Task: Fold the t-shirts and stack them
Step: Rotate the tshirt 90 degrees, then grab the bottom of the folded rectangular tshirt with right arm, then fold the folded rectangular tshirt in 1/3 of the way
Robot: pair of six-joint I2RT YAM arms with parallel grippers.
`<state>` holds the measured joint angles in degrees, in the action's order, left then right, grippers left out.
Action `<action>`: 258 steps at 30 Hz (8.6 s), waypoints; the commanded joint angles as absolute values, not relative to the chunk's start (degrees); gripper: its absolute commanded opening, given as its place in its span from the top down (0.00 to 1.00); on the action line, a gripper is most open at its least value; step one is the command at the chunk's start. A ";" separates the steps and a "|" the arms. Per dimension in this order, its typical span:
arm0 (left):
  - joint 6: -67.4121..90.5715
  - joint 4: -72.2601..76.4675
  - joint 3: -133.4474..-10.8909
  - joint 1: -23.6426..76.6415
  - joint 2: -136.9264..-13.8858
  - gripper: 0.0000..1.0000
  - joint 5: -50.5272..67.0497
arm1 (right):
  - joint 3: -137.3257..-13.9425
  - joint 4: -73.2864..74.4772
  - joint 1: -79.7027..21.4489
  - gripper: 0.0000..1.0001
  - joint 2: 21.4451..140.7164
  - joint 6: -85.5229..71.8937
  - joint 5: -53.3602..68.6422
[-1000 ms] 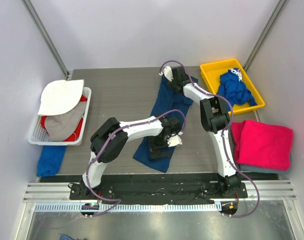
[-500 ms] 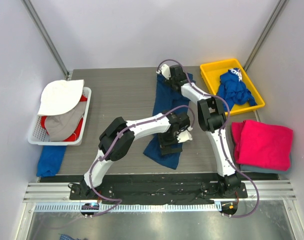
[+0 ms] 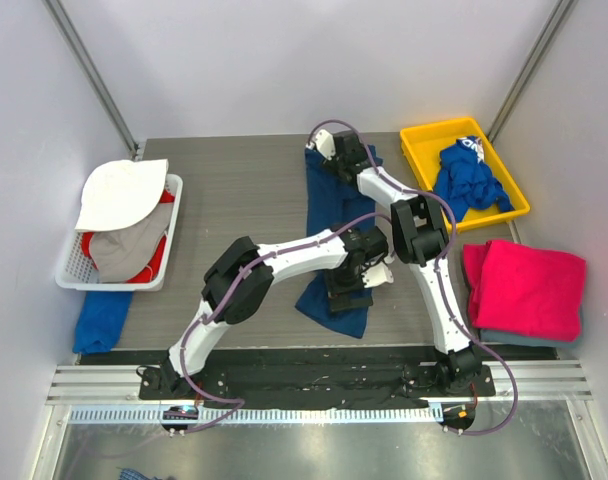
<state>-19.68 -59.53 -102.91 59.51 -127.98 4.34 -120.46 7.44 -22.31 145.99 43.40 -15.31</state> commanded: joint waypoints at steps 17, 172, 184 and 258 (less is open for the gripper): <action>-13.01 -54.40 -90.97 66.09 -114.09 0.00 -3.60 | -117.24 8.08 -23.47 0.27 138.08 44.65 -20.48; -14.94 -25.14 -73.30 24.17 -97.03 0.00 -6.50 | -64.15 44.73 -67.69 0.99 88.51 29.79 1.76; -15.03 -24.08 -71.11 24.17 -96.33 0.00 -6.15 | -72.77 47.90 -55.20 0.99 90.70 38.05 -5.45; -9.23 -22.94 -84.63 30.50 -105.46 0.00 13.17 | -86.76 43.86 -32.17 0.48 99.15 34.55 -3.70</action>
